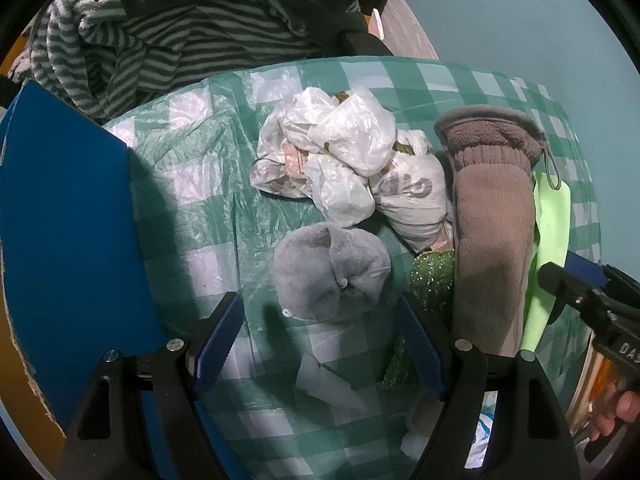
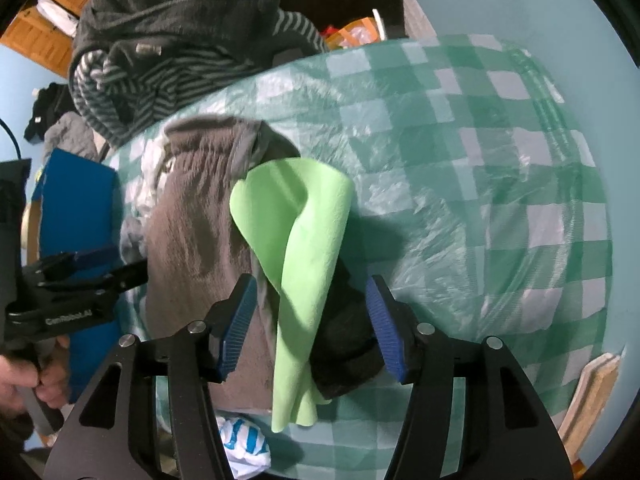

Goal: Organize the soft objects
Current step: 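Grasp the lime-green cloth with the right tool while the left tool grasps the grey sock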

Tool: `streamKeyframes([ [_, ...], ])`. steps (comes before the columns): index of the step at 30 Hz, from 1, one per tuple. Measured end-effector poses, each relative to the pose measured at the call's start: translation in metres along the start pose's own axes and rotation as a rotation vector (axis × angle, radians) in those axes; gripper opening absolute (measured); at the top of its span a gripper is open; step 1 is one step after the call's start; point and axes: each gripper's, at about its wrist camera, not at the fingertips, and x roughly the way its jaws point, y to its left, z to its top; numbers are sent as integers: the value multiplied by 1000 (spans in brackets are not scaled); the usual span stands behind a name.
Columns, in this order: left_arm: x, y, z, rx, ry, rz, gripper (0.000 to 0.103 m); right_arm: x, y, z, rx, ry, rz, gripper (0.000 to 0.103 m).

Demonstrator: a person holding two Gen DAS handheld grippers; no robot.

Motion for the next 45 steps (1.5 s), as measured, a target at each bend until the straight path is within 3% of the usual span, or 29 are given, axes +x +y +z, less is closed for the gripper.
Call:
streamKeyframes([
  [6, 2, 0, 0, -3, -1, -17, 80, 10, 7, 1, -28, 14, -19, 54],
  [8, 2, 1, 1, -9, -3, -20, 80, 11, 10, 3, -39, 14, -15, 35],
  [11, 3, 0, 5, -12, -5, -18, 80, 11, 16, 5, -64, 18, -19, 19],
  [17, 7, -6, 13, 16, -3, 6, 80, 5, 16, 3, -86, -2, -24, 9],
  [21, 9, -8, 13, 21, -6, 6, 79, -3, 11, 3, -75, -19, -16, 8],
  [25, 10, -8, 10, 30, -11, 5, 54, -13, 7, 3, -64, -42, -11, 8],
  [31, 4, -5, 5, 25, -35, -30, 30, -24, 9, 2, -74, -64, -16, 8],
  [45, -16, 3, -14, 36, -75, -38, 25, -35, 9, 4, -87, -84, -7, 8],
])
